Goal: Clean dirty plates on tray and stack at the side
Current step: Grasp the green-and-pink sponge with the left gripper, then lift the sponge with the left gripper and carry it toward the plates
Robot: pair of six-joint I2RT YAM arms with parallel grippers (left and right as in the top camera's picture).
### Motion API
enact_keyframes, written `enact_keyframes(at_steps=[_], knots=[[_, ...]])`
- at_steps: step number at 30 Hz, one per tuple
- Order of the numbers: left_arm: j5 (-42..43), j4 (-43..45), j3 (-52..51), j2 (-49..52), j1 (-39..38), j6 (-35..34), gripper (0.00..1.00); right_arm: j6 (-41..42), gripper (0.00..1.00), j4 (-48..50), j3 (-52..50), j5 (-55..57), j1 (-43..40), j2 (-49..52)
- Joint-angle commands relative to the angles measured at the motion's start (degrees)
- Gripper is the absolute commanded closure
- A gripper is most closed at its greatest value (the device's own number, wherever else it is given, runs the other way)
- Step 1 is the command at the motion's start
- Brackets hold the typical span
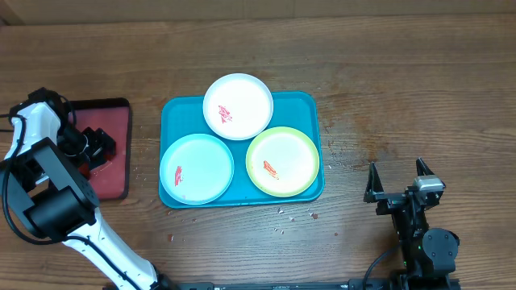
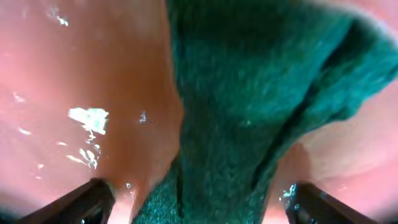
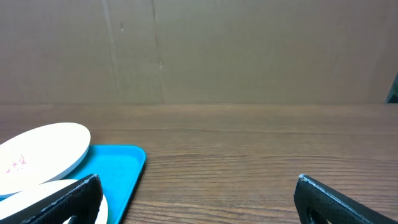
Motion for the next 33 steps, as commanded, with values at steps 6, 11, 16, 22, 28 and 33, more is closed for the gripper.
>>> enact_keyframes(at_steps=[6,11,16,22,28,33], knots=[[-0.4,0.7,-0.5,1.2,-0.2,0.0,0.54,0.2,0.00,0.3,-0.6,0.0,0.3,-0.4],[-0.9,5.3,-0.5,1.2,-0.2,0.1,0.00,0.2,0.00,0.3,-0.6,0.0,0.3,-0.4],[-0.8,8.5,-0.5,1.2,-0.2,0.1,0.11,0.2,0.00,0.3,-0.6,0.0,0.3,-0.4],[-0.8,8.5,-0.5,1.2,-0.2,0.1,0.85,0.2,0.00,0.3,-0.6,0.0,0.3,-0.4],[3.1,0.7,4.0,1.1,-0.2,0.0,0.96,0.2,0.00,0.3,-0.6,0.0,0.3,-0.4],[7.3,-12.6,17.6,1.1,-0.1,0.0,0.96,0.2,0.00,0.3,-0.6,0.0,0.3,-0.4]])
